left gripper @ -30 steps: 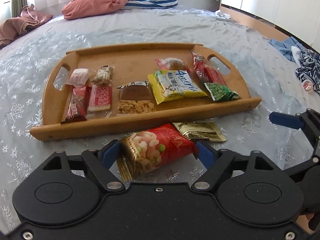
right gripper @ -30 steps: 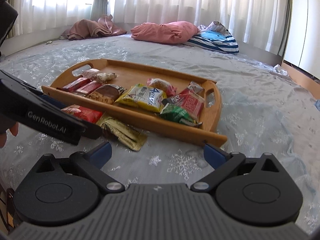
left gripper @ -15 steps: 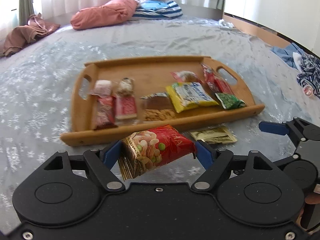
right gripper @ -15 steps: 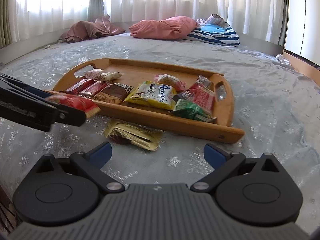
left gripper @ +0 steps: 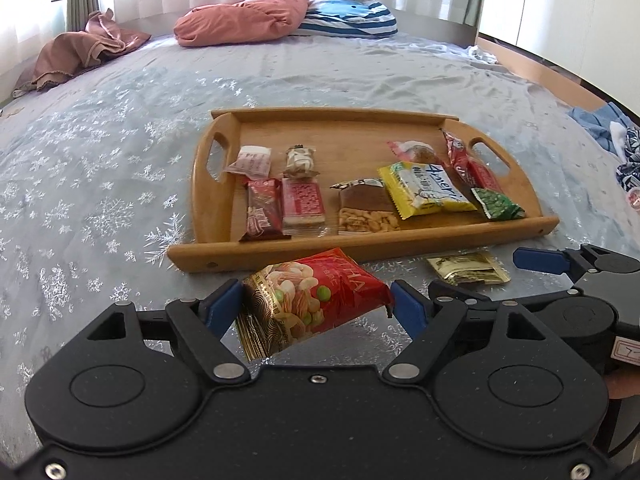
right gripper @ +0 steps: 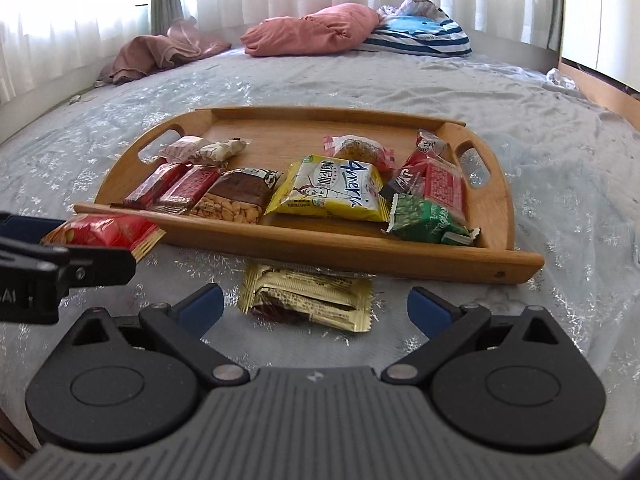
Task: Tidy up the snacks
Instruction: 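Grasp the red nut bag with the left tool while the right tool grasps the gold packet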
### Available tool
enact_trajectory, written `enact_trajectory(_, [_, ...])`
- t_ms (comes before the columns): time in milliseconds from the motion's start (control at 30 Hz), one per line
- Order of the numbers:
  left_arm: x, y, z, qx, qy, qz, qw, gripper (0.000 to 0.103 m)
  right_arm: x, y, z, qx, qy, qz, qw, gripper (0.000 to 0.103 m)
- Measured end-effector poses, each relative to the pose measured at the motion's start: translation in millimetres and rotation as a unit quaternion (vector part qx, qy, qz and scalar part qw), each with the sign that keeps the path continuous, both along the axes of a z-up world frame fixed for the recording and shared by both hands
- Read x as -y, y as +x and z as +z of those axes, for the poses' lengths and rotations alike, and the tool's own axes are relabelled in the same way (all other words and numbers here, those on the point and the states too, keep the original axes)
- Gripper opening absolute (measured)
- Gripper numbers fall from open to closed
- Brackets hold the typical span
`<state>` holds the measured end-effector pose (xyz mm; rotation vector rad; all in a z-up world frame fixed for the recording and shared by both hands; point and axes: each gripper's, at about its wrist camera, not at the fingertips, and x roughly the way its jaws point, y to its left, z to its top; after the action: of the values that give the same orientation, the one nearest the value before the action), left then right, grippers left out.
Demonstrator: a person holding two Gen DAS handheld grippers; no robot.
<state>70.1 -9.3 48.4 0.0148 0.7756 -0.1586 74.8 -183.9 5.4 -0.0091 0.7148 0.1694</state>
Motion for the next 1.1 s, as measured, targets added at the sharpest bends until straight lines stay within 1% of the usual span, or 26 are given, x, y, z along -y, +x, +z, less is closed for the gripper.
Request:
enact_trajectory(200, [-2,0,-2,-0.001,-0.002,0.001,1.0000,0.079,-2,5,-3,-0.009,0.013,-0.015,1.000,0.102])
enact_trajectory(333, [-3,0,-4,-0.003,-0.003,0.002,1.0000,0.079,-3,5,-5,-0.008,0.013,-0.014,1.000,0.097])
enact_trajectory(533, [-4,0,-7,-0.005,-0.006,0.005,1.0000,0.079,-5,3,-2,0.003,0.007,-0.016,1.000,0.082])
enact_trajectory(600, [-5,0,-8,-0.005,-0.006,0.005,1.0000,0.079,-4,3,-2,0.006,0.010,-0.020,1.000,0.074])
enact_trajectory(767, [-5,0,-8,-0.005,-0.007,0.006,0.9999,0.079,-1,-1,1,0.015,0.019,-0.022,0.999,0.064])
enact_trajectory(967, [-6,0,-8,-0.006,-0.008,0.006,0.9999,0.079,-2,-6,3,0.019,0.010,-0.018,1.000,0.062])
enact_trajectory(1100, [-7,-1,-8,-0.008,-0.008,0.007,0.9999,0.079,0,-6,-4,0.011,0.012,-0.022,1.000,0.067])
